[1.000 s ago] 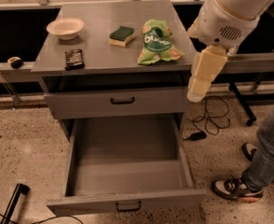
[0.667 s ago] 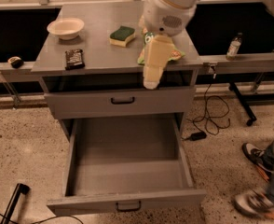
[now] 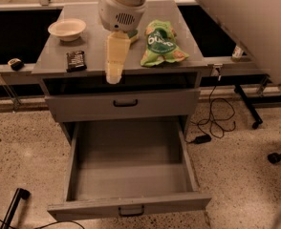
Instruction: Place rxbar chocolate into middle drawer
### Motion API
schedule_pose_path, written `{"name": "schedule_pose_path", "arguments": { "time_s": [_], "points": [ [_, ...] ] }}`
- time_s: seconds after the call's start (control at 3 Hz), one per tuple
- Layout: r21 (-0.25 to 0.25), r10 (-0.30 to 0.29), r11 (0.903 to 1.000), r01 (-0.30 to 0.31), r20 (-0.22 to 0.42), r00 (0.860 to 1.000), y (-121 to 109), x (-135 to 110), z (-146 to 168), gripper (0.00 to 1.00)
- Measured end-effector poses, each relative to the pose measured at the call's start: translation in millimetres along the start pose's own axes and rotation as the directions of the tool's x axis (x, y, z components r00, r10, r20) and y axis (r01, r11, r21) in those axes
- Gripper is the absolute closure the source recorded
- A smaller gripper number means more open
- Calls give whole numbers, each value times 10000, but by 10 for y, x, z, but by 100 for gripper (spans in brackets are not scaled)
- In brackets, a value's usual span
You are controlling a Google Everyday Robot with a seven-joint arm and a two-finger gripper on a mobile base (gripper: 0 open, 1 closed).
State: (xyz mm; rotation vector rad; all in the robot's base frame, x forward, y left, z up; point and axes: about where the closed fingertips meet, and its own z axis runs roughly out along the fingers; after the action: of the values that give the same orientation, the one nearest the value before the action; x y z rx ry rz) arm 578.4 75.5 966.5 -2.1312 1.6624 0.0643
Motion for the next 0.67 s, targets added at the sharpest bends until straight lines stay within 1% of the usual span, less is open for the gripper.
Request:
{"name": "schedule_pose_path", "arguments": {
  "time_s": [0.33,0.67],
  "points": [
    [440,536,9974,-563,605,9967,-397,43,285,0],
    [930,1151,9873,-1286,1376,9838,-906,70,669,0]
  ]
}}
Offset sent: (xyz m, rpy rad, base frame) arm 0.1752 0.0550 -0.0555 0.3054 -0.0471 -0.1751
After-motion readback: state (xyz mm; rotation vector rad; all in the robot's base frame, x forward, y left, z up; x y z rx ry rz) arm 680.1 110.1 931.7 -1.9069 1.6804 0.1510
